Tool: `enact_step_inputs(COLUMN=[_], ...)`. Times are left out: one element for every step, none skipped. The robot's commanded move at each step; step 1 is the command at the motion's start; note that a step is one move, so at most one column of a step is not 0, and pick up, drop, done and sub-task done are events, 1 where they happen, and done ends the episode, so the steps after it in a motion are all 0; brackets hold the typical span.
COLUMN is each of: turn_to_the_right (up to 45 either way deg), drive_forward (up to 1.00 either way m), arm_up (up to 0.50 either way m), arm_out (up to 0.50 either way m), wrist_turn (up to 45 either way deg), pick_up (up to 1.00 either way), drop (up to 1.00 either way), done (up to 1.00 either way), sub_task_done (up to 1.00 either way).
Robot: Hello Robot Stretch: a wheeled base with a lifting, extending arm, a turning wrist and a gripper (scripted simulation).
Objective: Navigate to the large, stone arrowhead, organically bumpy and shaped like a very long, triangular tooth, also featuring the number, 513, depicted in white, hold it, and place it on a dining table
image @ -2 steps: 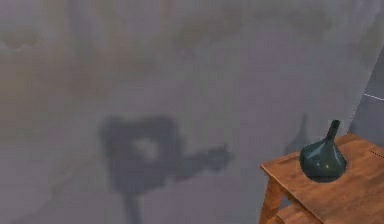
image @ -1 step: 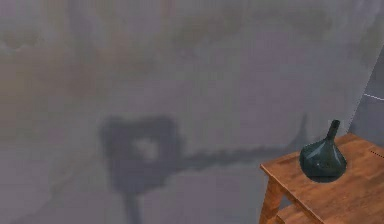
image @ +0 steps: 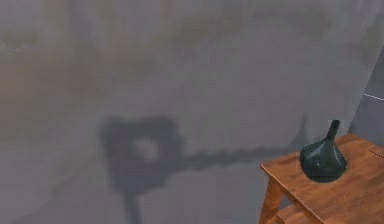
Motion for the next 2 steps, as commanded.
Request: enact_step_inputs(turn_to_the_right=[0.0,0.0], drive_forward=[0.00,0.00], arm_up=[-0.04,-0.32], arm_out=[0.00,0.00], wrist_turn=[0.0,0.0], pick_up=[0.00,0.00], drop=[0.00,0.00], done=[0.00,0.00], sub_task_done=[0.00,0.00])
